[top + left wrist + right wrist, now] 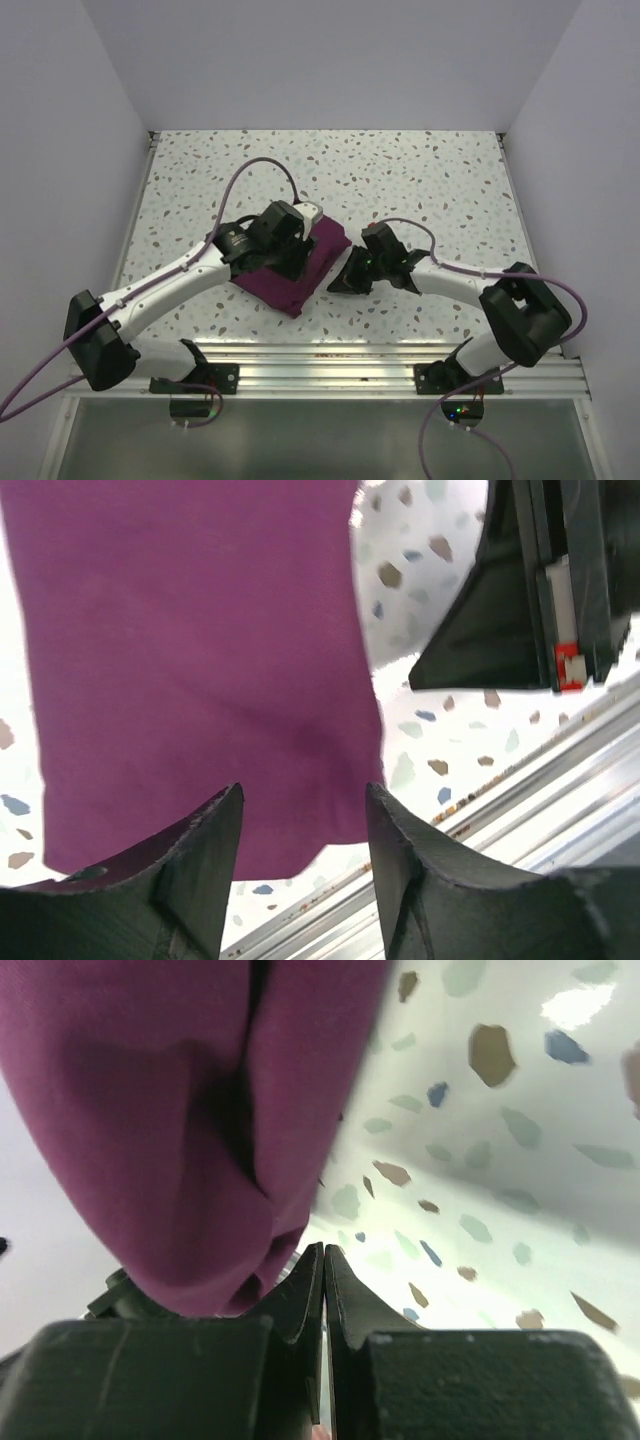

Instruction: Prepare the surgical pack

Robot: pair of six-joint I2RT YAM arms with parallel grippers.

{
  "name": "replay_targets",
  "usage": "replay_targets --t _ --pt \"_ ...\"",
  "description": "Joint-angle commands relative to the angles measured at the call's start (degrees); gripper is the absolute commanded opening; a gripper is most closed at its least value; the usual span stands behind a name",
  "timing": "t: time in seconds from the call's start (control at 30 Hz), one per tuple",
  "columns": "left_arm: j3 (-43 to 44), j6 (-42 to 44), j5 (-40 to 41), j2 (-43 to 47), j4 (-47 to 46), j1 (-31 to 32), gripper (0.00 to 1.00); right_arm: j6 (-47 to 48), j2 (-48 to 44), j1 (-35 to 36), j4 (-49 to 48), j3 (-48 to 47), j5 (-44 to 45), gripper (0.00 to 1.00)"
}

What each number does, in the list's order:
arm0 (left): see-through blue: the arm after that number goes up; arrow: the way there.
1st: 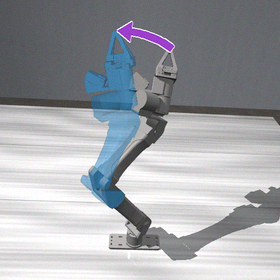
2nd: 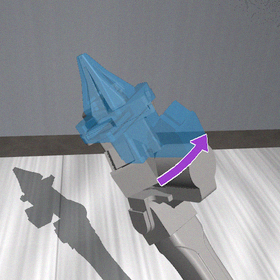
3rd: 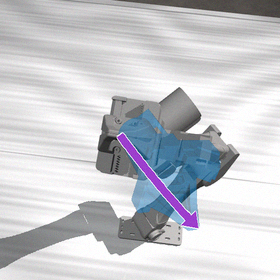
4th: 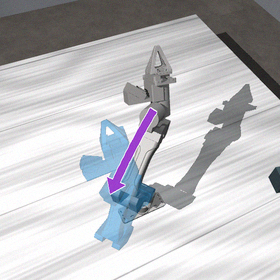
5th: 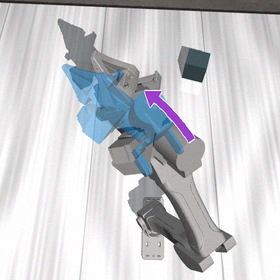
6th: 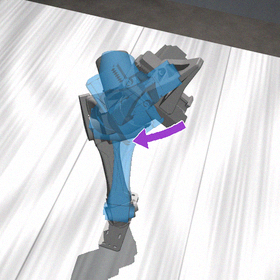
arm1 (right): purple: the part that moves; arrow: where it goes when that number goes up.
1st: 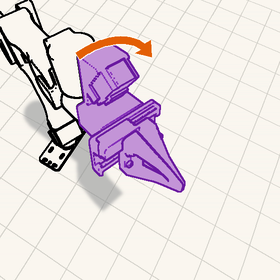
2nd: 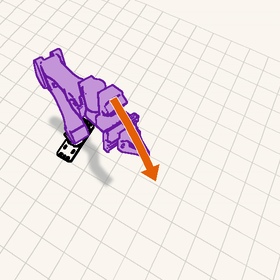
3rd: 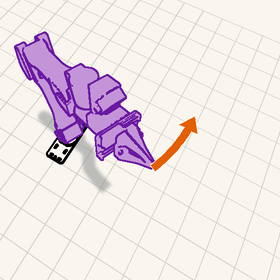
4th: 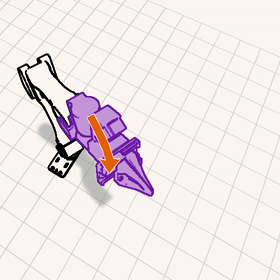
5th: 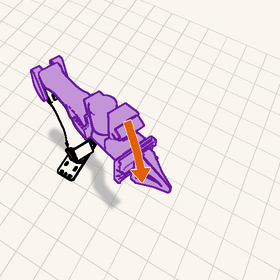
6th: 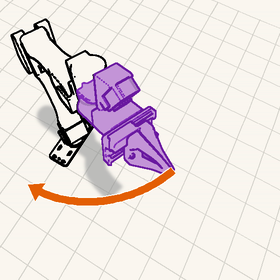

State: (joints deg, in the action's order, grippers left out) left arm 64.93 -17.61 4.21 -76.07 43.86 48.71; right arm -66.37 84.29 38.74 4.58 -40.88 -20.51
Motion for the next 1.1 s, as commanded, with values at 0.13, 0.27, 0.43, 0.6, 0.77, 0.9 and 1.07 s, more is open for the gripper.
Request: replay_targets --t 0.13,0.27,0.43,0.6,0.77,0.9,1.07 --pt "2.66 -0.94 -3.68 -2.58 -2.37 -4.06 0.45 -4.11 6.41 3.71 -13.44 -1.83 -3.48 0.01" --pt "2.75 -1.38 -3.94 -5.48 -4.13 -5.11 0.36 -6.22 9.48 6.08 -16.43 -3.24 -3.22 0.00" --pt "2.57 -1.64 -8.51 -9.00 -6.41 -5.55 0.27 -13.86 13.18 7.23 -30.58 -1.92 -2.61 0.00" --pt "0.82 -1.38 -11.32 -9.44 -7.82 -5.64 0.24 -17.81 15.11 7.22 -41.56 0.71 -0.40 0.00" --pt "-0.85 -1.64 -12.73 -9.01 -8.52 -5.64 0.22 -23.36 18.01 7.23 -53.88 3.00 -0.50 0.00" --pt "-1.56 -1.99 -11.77 -8.13 -8.00 -5.64 0.21 -21.97 19.50 7.31 -50.12 1.17 0.21 0.00" --pt "-0.94 -1.38 -8.52 -5.93 -5.19 -5.64 0.24 -12.75 14.69 6.70 -24.35 -2.79 1.79 0.01"
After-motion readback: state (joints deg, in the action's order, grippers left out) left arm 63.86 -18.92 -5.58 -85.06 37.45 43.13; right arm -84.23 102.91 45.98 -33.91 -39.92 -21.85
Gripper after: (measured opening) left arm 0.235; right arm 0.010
